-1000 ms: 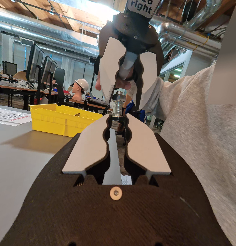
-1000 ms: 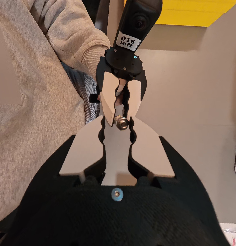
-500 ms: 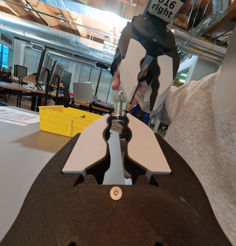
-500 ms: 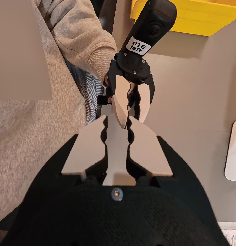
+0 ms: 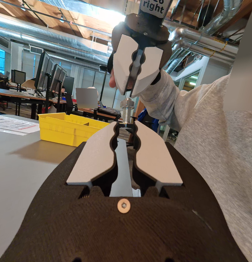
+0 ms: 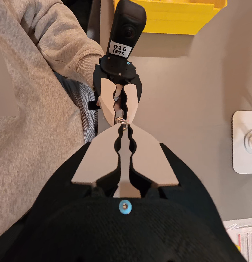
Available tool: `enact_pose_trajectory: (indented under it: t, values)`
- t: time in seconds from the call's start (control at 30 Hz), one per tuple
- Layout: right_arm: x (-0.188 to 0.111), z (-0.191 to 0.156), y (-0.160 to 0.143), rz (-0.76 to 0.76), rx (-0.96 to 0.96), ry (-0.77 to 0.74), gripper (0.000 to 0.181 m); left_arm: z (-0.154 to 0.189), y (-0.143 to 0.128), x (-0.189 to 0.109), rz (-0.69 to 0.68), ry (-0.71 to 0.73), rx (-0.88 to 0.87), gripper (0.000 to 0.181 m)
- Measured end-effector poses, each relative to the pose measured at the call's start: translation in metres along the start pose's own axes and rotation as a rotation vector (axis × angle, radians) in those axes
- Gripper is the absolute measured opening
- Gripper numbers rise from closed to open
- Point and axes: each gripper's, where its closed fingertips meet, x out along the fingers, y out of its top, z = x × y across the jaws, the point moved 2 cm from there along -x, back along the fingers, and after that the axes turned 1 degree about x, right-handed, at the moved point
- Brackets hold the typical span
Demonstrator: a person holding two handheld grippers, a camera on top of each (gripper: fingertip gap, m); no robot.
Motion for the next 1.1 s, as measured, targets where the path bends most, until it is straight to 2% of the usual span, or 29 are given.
enact_pose_trajectory:
  t: [0.4, 1.1]
  values:
    - [0.004, -0.007, 0.0, -0.002, -0.002, 0.039, 0.014, 0.002, 0.0, -0.001, 0.006, -0.02, -0.005, 0.019]
    - [0.003, -0.013, 0.002, -0.021, -0.038, 0.019, 0.014, 0.009, 0.0, 0.0, 0.001, -0.065, -0.004, 0.02]
